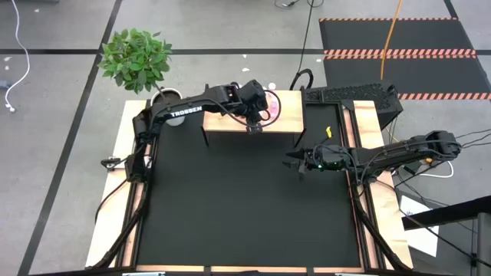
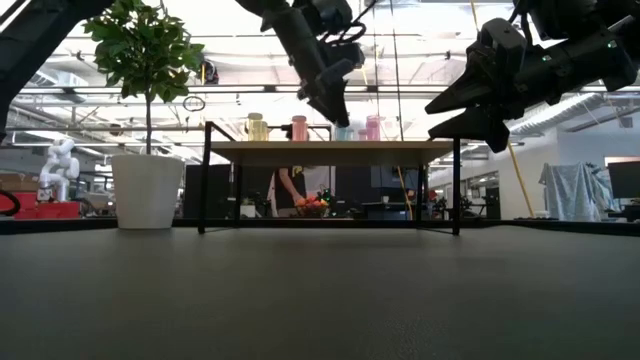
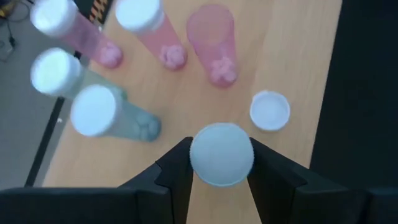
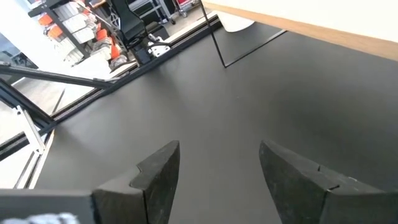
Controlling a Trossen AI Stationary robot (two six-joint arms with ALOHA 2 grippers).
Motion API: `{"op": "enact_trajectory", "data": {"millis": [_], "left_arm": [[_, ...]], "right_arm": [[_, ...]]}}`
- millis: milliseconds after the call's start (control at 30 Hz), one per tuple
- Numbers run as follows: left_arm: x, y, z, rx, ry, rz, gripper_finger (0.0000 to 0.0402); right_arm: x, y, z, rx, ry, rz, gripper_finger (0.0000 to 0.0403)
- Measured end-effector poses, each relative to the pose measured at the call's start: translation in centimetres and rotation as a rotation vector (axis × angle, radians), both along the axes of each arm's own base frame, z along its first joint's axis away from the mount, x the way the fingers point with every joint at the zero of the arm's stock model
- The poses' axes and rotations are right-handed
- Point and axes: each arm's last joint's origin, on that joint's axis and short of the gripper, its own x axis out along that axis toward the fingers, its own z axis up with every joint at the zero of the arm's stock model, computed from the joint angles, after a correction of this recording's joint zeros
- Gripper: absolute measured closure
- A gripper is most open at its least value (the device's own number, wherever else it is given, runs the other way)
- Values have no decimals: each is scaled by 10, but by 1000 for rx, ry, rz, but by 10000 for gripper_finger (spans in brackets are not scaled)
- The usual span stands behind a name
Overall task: Pick and place medicine bottles onto shelf by color
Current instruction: Put the blue pill bottle on the shelf aligned with the other blue pill bottles, then return to Home Position
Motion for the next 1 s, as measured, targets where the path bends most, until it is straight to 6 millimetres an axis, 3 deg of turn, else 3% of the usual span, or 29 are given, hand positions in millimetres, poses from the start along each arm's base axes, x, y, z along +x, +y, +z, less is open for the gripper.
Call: {"op": "enact_trajectory", "data": {"millis": [300, 633, 833, 1000], "left_arm": [[3, 2, -3, 23, -4, 17, 245], [2, 2, -1, 51, 6, 23, 113], [-10, -12, 26, 73, 23, -28, 41], [-31, -31, 61, 102, 27, -50, 6]], "right_arm": [[0, 0, 0, 37, -2, -11, 188], [0, 0, 0, 43, -3, -12, 188], [1, -1, 1, 22, -14, 9, 188], [2, -6, 19, -71, -152, 122, 188]]}}
